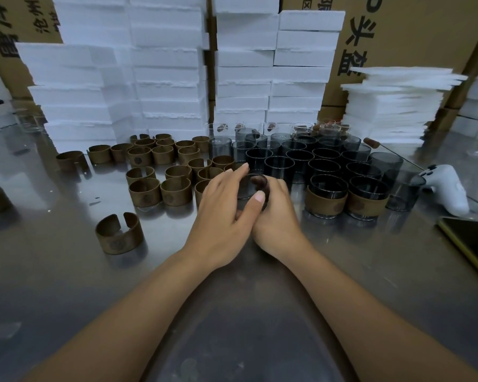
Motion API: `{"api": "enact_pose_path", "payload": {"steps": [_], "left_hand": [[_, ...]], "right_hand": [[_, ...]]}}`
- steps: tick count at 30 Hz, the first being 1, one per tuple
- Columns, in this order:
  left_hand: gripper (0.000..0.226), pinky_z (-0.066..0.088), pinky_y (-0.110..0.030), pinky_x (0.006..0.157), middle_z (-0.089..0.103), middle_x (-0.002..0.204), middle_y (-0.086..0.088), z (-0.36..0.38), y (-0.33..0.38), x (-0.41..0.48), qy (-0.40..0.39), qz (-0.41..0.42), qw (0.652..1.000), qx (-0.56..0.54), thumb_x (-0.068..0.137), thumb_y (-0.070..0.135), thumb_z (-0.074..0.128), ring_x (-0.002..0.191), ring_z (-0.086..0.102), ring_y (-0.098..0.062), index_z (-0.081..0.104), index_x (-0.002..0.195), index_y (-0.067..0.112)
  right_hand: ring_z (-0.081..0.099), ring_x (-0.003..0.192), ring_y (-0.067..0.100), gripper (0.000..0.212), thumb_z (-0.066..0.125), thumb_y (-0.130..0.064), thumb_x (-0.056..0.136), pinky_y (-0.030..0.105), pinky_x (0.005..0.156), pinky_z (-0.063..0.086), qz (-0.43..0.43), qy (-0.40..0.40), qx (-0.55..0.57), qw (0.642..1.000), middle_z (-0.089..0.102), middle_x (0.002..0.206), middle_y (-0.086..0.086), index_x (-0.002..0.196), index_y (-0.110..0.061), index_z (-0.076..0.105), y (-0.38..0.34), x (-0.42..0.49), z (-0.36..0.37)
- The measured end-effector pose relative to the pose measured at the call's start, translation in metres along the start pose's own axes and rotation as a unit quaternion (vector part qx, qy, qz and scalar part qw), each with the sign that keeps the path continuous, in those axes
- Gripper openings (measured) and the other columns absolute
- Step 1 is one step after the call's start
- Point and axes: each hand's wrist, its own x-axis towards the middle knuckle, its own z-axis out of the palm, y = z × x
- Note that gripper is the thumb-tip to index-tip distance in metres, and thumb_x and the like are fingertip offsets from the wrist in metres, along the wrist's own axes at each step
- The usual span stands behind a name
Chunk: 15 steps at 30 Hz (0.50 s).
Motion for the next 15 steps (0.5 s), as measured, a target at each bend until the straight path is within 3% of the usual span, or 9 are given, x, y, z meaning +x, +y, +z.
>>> {"api": "enact_pose_path", "payload": {"steps": [5, 11, 15], "left_hand": [[0.071, 0.019, -0.033, 0.116, 0.033, 0.135, 0.018, -0.0013, 0.0029, 0.0011, 0.002, 0.021, 1.0, 0.019, 0.083, 0.06, 0.028, 0.14, 0.017, -0.002, 0.036, 0.145, 0.026], [0.068, 0.021, -0.03, 0.113, 0.023, 0.125, 0.038, -0.0002, 0.0073, -0.0011, -0.024, 0.05, 0.998, 0.032, 0.084, 0.061, 0.03, 0.138, 0.016, 0.004, 0.038, 0.143, 0.029], [0.064, 0.025, -0.037, 0.114, 0.033, 0.13, 0.025, 0.0, 0.0106, -0.0027, -0.034, 0.054, 0.998, 0.025, 0.085, 0.059, 0.031, 0.138, 0.02, 0.001, 0.04, 0.141, 0.029]], "right_hand": [[0.036, 0.086, -0.029, 0.046, 0.067, -0.018, 0.08, -0.004, 0.071, 0.033, -0.035, -0.038, -0.041, 0.998, 0.047, 0.119, 0.005, 0.122, -0.009, 0.053, 0.0014, -0.002, -0.0021], [0.044, 0.086, -0.009, 0.051, 0.069, -0.015, 0.081, -0.003, 0.068, 0.036, -0.019, -0.04, -0.045, 0.998, 0.043, 0.125, 0.008, 0.128, -0.007, 0.05, -0.0025, -0.0019, -0.0045], [0.045, 0.083, -0.006, 0.046, 0.07, -0.013, 0.08, -0.002, 0.063, 0.037, -0.006, -0.034, -0.045, 0.998, 0.043, 0.122, 0.006, 0.122, -0.007, 0.053, -0.0053, -0.0018, -0.0059]]}}
